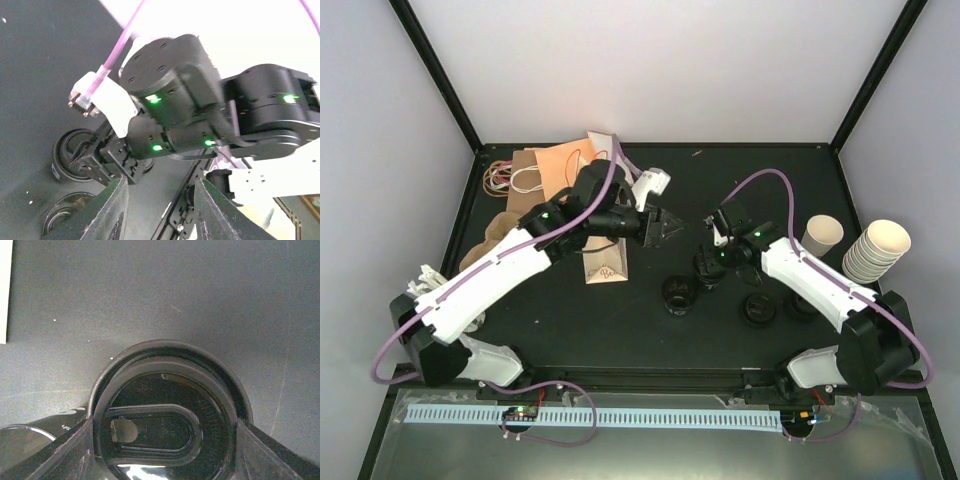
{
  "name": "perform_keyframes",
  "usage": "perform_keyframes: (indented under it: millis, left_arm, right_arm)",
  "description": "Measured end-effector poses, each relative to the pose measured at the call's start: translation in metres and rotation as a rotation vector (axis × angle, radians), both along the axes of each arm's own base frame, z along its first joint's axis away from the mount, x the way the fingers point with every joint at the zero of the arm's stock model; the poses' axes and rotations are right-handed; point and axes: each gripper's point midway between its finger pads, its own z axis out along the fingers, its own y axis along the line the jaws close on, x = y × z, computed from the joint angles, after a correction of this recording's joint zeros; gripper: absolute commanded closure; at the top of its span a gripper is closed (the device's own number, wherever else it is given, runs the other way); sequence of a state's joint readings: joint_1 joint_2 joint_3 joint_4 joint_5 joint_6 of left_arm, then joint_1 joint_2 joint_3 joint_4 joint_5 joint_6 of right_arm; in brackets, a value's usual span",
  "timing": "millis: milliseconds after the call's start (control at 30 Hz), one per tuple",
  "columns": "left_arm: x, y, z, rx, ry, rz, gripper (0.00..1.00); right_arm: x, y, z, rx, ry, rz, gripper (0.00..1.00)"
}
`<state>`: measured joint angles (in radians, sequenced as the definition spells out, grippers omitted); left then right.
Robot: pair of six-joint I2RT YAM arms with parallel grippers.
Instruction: Pack the takeout coffee
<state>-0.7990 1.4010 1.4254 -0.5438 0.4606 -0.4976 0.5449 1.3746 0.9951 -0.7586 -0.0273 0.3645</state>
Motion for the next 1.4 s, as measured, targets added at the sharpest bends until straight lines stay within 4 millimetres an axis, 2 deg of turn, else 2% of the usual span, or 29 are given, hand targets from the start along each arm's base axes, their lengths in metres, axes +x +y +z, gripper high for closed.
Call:
perform_keyframes:
  millis: [67, 167, 400, 733, 867, 1067, 1233, 1400]
  left_arm:
    - [-0.006, 0.006, 0.019, -0.03, -0.031, -0.002, 0.6]
    - [-0.012, 0.012, 0.035, -0.055, -0.062, -0.004, 0.6]
    - [-0.018, 0.021, 0.04, -0.05, -0.072, 0.007, 0.59]
    - [-0.03, 0.038, 0.054, -0.068, -0.106, 0.024, 0.59]
    - [-0.037, 0.052, 0.057, -0.061, -0.123, 0.05, 0.59]
    - [-0.051, 0.08, 0.073, -0.066, -0.179, 0.099, 0.59]
    - [-0.057, 0.104, 0.074, -0.034, -0.209, 0.161, 0.58]
    - [-0.06, 0.126, 0.065, 0.013, -0.221, 0.226, 0.58]
  right_arm:
    - [-0.002, -0.001, 0.001, -0.005, 0.009, 0.0, 0.3]
    - [-0.005, -0.003, 0.003, -0.016, 0.027, 0.001, 0.3]
    - [-0.002, -0.001, 0.019, -0.012, 0.017, 0.004, 0.3]
    - [0.0, 0.0, 0.017, -0.021, 0.016, 0.007, 0.29]
    - [0.006, 0.003, 0.014, -0.016, 0.007, 0.007, 0.29]
    - [0.014, 0.005, 0.011, -0.022, -0.015, 0.0, 0.28]
    - [0.019, 0.001, 0.006, -0.058, -0.024, -0.012, 0.24]
    - [0.022, 0.0, 0.007, -0.062, -0.039, -0.016, 0.07]
